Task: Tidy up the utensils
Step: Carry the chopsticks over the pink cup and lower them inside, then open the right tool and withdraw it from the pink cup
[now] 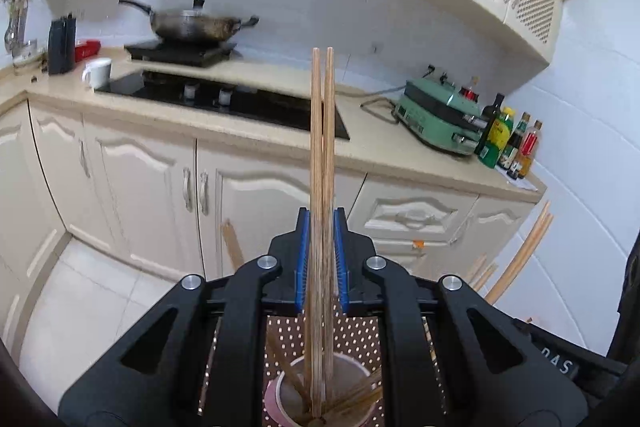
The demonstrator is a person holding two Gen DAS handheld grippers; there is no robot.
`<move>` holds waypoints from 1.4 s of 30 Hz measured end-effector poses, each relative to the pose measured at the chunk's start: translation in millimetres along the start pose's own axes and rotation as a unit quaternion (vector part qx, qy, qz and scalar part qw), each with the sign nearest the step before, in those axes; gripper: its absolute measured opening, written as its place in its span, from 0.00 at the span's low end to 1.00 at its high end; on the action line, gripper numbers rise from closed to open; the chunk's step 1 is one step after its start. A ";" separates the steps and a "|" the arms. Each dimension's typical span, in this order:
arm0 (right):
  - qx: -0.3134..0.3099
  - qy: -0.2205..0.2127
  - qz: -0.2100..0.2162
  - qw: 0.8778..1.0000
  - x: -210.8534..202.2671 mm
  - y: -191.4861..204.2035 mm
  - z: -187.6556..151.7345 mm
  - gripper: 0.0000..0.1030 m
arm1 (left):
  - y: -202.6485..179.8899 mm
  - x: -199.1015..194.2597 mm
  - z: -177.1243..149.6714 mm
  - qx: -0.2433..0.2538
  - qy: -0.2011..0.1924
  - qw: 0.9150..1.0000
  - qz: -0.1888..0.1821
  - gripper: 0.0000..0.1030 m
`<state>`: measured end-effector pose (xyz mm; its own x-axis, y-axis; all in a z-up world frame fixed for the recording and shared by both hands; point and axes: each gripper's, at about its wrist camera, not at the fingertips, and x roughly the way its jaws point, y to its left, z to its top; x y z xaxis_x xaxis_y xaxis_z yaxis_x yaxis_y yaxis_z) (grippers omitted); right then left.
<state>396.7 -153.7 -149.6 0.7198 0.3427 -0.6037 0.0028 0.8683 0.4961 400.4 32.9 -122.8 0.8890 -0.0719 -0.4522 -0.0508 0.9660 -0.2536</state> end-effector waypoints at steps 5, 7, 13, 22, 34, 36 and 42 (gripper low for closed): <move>-0.005 0.027 0.004 1.000 13.9 -0.6 -11.6 0.09 | 10.0 9.6 -15.9 -0.011 0.028 1.000 0.010 0.12; -0.017 0.033 0.002 0.999 16.0 3.7 -16.1 0.09 | 12.2 7.0 -21.1 -0.010 0.036 0.999 0.008 0.12; -0.025 0.058 -0.002 0.998 24.3 8.6 -32.2 0.09 | 11.8 0.0 -36.7 0.002 0.058 0.998 0.010 0.12; -0.028 0.075 -0.006 0.997 30.5 13.2 -42.9 0.09 | 14.3 -5.7 -54.4 0.008 0.082 0.997 0.016 0.13; -0.017 0.107 -0.029 0.994 28.9 15.1 -48.1 0.16 | 12.3 -11.0 -55.9 0.042 0.108 0.993 0.002 0.15; -0.017 0.108 -0.035 0.993 26.2 15.6 -50.3 0.33 | 10.4 -8.5 -59.3 0.053 0.128 0.990 0.000 0.33; -0.012 0.103 -0.060 0.993 8.5 8.9 -55.6 0.45 | 19.2 -18.1 -67.0 0.053 0.143 0.988 0.012 0.47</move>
<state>364.3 -123.1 -185.0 0.5583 0.3007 -0.7732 0.0603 0.9148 0.3994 352.8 36.1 -176.9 0.7224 -0.1004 -0.6842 -0.0092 0.9879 -0.1546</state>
